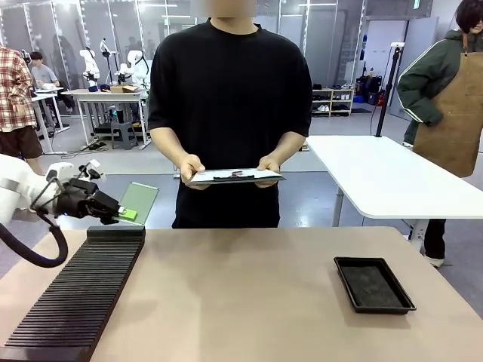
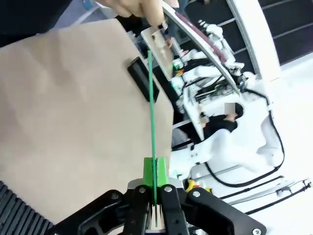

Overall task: Inspect the PCB.
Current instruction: Pick up the Blank PCB and present it to the human, then release the Blank PCB you were holding.

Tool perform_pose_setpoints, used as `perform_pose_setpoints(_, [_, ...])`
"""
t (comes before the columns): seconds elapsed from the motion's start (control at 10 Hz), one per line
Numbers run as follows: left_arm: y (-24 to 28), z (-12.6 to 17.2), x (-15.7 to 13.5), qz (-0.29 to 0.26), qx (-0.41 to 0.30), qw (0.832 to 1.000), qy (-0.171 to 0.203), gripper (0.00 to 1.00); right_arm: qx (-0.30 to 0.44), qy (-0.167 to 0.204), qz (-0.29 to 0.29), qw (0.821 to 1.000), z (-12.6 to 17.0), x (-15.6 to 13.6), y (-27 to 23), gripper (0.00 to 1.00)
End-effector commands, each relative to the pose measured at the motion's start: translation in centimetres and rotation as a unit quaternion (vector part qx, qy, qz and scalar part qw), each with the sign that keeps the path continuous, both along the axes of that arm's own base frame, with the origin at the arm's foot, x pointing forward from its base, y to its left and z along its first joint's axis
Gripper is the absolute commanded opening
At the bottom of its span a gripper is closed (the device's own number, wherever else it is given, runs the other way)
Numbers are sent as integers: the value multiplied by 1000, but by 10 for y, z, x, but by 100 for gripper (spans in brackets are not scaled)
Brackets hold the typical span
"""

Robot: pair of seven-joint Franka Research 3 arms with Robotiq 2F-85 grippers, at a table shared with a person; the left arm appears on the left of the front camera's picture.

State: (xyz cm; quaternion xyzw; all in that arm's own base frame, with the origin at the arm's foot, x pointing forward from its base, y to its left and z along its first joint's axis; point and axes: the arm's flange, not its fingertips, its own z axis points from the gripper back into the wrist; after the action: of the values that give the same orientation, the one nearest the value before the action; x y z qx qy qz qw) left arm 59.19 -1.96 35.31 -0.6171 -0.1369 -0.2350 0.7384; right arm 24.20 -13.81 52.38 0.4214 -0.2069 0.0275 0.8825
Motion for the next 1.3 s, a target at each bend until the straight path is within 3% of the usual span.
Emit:
perform_pose_setpoints(0.0, [4,-8,9,4,-32,999,32,0,3,-10,6,1000,1,0,-1,100])
perform_pose_setpoints(0.2, [1,-3,14,9,-14,1000,15,0,3,-10,6,1000,1,0,-1,100])
perform_pose_setpoints(0.3, [1,-22,3,6,-18,1000,22,0,3,-10,6,1000,1,0,-1,100])
perform_pose_setpoints(1.2, [1,-22,3,6,-18,1000,22,0,3,-10,6,1000,1,0,-1,100])
